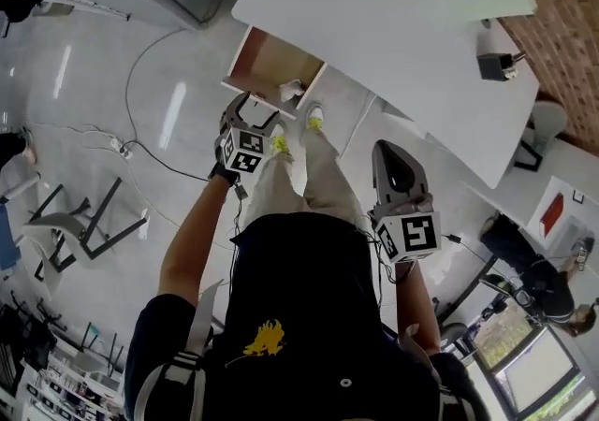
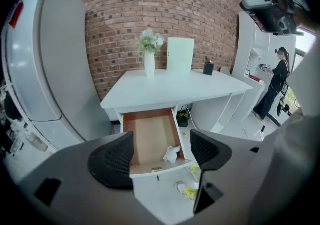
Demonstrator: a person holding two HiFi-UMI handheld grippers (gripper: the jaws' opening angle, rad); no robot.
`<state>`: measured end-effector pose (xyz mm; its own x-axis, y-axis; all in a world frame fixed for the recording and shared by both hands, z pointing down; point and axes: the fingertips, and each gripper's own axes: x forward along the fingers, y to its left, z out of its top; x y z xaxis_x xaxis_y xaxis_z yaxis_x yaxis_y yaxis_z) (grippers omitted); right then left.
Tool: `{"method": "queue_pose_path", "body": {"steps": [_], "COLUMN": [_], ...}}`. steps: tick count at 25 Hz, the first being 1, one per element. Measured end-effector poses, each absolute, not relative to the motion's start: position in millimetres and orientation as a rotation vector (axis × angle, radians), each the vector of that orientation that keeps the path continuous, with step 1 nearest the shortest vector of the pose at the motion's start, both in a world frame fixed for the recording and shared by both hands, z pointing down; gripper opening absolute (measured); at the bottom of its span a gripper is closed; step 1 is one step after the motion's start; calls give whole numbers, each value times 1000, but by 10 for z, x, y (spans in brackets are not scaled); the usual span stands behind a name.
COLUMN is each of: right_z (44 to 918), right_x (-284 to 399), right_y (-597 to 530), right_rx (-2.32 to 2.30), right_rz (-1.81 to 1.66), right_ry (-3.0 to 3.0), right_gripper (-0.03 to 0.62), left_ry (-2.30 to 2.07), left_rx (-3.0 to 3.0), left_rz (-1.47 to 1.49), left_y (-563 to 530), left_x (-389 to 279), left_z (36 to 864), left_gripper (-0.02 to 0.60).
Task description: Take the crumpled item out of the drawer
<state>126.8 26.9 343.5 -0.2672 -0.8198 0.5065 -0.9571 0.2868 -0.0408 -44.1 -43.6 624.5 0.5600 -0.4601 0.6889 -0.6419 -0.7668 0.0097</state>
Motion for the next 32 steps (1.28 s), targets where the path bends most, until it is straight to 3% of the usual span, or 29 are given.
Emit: {"method": "queue_pose_path", "body": {"steps": [13, 22, 23, 25, 27, 32], "right_z": [5142, 5628, 5634, 5629, 5608, 5514], "right_x": [1331, 1718, 1756, 1838, 1903, 1921], "right_y": [-343, -307, -309, -307, -333, -316], "right_rx": [1294, 1271, 1270, 1260, 1277, 1302], "right_rz": [748, 834, 830, 825, 811, 803], "right_ry": [-2126, -2081, -2081, -2066, -2072, -2076], "right_gripper": [27, 28, 28, 28, 28, 27], "left_ry": [-510, -251, -251, -273, -306, -477], "left_rx": [2481, 2347, 2340, 2308, 2256, 2220], "left_rz": [1488, 1774, 1803, 1861, 1888, 1796], "left_y": [-778, -628, -643, -667, -659, -714], "left_x": [397, 816, 826, 804, 762, 668], "left_z": [8333, 9380, 9433, 9535, 9610, 9379], "left_gripper": [368, 361, 346, 256, 111, 74]}}
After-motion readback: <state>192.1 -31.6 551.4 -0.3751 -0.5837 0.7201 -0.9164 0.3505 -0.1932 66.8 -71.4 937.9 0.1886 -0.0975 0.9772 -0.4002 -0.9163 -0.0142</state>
